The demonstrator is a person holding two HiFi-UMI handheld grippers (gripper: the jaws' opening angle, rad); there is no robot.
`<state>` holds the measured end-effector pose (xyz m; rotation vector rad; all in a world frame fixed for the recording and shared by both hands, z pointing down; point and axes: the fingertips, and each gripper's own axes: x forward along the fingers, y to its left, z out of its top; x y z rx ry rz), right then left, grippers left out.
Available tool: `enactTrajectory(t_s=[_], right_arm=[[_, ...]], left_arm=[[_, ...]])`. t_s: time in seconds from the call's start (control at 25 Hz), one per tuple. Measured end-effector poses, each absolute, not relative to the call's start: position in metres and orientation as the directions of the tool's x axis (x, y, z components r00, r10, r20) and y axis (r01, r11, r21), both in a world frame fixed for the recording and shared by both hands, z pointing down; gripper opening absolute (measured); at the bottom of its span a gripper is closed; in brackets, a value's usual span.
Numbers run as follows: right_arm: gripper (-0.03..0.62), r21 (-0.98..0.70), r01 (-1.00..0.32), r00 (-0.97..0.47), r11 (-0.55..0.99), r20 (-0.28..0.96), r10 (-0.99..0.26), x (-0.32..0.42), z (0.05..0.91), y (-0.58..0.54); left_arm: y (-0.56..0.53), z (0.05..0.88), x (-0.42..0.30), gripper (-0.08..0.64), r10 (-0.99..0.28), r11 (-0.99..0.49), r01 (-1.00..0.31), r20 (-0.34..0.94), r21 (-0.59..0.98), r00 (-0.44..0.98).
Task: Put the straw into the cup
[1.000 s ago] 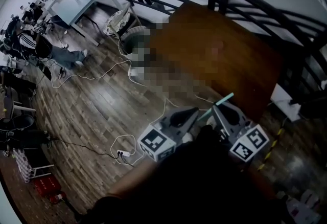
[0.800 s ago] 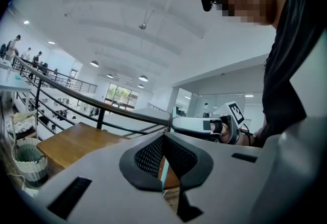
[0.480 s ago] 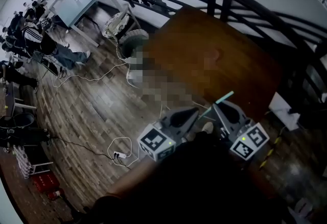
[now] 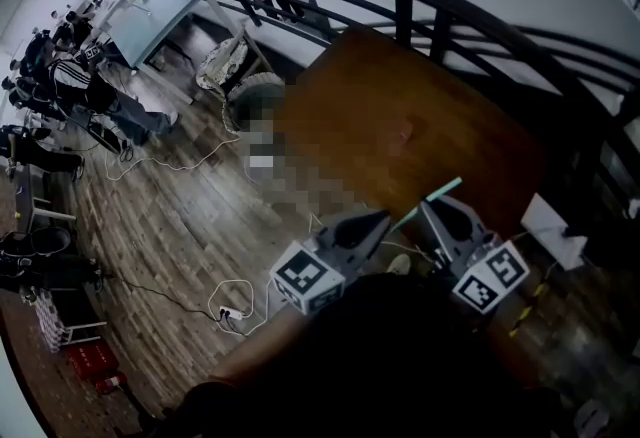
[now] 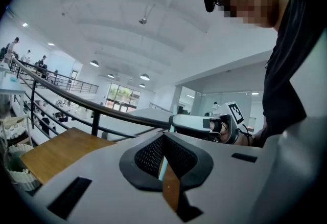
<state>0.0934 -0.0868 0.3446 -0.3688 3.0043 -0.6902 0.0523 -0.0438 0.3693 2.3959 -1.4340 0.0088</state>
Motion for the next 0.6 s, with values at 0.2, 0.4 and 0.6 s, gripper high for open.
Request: enactTrajectory(t_s=[0.2, 0.4, 0.6], right_arm=[[0.034, -0.431, -0.235, -0.967, 0.871, 0.016, -0.254, 0.112, 0.35, -0.117], [0.034, -0.428, -0.256, -0.961, 0.867, 0.019, -0.275, 0.126, 0.349, -0.129], [0.034, -0.431, -0.28, -0.954, 0.858, 0.024, -0.299, 0.132, 0.355, -0.141]], left_arm=[[-0.073, 0.373, 0.072, 0.011, -0.846, -0.451, -0.849, 0.173, 0.276, 0.505], [-0.087, 0.372, 0.079, 0.011, -0.845, -0.451, -0.847, 0.173, 0.28, 0.507], [-0.099, 0.379, 0.084, 0.011, -0.827, -0.468, -0.839, 0.196, 0.279, 0.526]])
